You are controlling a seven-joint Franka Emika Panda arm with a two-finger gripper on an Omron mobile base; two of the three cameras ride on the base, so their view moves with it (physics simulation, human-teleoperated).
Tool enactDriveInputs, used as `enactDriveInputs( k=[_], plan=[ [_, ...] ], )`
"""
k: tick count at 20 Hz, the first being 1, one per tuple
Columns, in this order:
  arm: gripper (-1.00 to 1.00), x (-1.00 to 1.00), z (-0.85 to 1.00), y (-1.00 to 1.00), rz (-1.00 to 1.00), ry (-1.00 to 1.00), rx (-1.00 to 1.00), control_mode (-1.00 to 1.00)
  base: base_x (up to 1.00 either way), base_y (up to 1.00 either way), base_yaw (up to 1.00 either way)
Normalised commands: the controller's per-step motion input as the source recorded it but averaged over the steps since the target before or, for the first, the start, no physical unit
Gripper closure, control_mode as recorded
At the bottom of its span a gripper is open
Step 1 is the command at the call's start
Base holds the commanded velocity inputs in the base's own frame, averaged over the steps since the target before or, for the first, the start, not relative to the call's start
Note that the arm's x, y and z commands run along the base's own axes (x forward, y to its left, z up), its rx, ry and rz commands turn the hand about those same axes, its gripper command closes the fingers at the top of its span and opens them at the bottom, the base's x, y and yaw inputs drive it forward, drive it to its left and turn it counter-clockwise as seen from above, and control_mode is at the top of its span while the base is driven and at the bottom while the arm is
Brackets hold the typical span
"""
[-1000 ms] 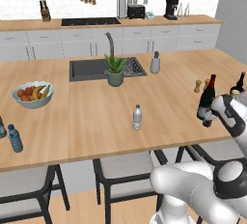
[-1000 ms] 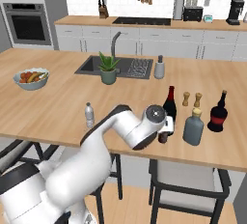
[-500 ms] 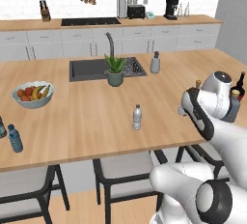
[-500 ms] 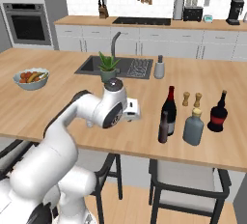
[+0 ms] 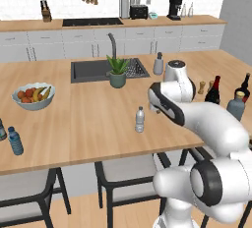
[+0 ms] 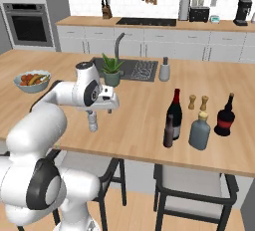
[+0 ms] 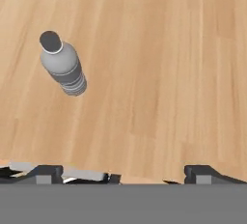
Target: Move the plastic bottles in the middle to the plastics group, and the glass bottles in the middle to the glass group.
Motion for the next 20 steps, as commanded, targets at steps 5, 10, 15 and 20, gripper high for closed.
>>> enactDriveInputs(
  k=[5, 10, 15, 20],
  plan=[
    [-1.0, 0.34, -0.51, 0.47, 0.0, -0.14, 0.09, -1.0, 0.0, 0.0, 0.0],
    [-1.0, 0.32, -0.12, 0.04, 0.0, -0.03, 0.05, -1.0, 0.0, 0.0, 0.0],
    [-1.0, 0.01, 0.0, 0.16, 0.05, 0.0, 0.0, -1.0, 0.0, 0.0, 0.0],
    [-1.0, -0.1, 0.0, 0.41, 0.12, 0.0, 0.0, -1.0, 0.0, 0.0, 0.0]
  ],
)
